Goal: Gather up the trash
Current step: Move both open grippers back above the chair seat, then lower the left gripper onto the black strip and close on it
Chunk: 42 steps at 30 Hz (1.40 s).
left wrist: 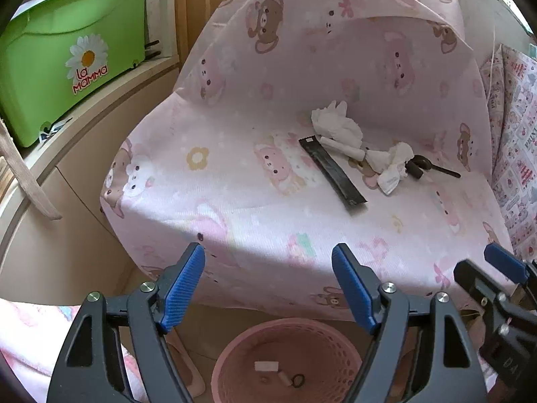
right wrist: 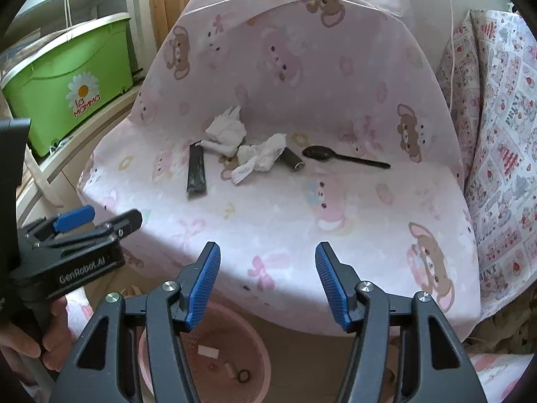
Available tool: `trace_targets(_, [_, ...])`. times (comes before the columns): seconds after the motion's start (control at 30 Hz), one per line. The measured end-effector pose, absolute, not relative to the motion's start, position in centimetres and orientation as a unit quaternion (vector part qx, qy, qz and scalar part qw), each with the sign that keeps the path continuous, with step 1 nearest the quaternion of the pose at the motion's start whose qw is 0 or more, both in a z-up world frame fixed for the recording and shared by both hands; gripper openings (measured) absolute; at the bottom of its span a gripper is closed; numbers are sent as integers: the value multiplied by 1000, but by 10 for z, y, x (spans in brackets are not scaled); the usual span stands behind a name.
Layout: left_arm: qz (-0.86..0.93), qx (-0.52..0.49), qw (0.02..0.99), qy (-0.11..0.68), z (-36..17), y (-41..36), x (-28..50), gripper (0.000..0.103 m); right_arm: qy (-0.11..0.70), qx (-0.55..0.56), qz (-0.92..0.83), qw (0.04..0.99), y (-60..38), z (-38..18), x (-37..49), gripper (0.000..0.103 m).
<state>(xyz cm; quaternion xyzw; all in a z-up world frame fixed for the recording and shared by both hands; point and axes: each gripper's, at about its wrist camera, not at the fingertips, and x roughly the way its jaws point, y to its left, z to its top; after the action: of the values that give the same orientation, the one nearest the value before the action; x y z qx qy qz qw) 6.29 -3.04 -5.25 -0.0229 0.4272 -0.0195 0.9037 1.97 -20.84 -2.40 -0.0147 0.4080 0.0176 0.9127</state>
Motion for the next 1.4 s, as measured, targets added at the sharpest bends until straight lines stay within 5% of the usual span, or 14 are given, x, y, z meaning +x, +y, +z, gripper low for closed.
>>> trace_targets(0.33, [-45,46,911,407,-57,-70,85,83,399,18,-29,916,-236,-20,39,66])
trace_targets(1.03, [-67,26,906,416,-76,-95,125,80,380,4,-55,924,-255,-13,47,66])
trace_targets(1.2, [-81,50,914,395,-76,-104,121,34,383,8,-59,922,-259,-14,45,66])
trace_targets(1.4, [-86,53,906,411,-71,-107,114,20,379,2,-66,923,-260,-14,42,66])
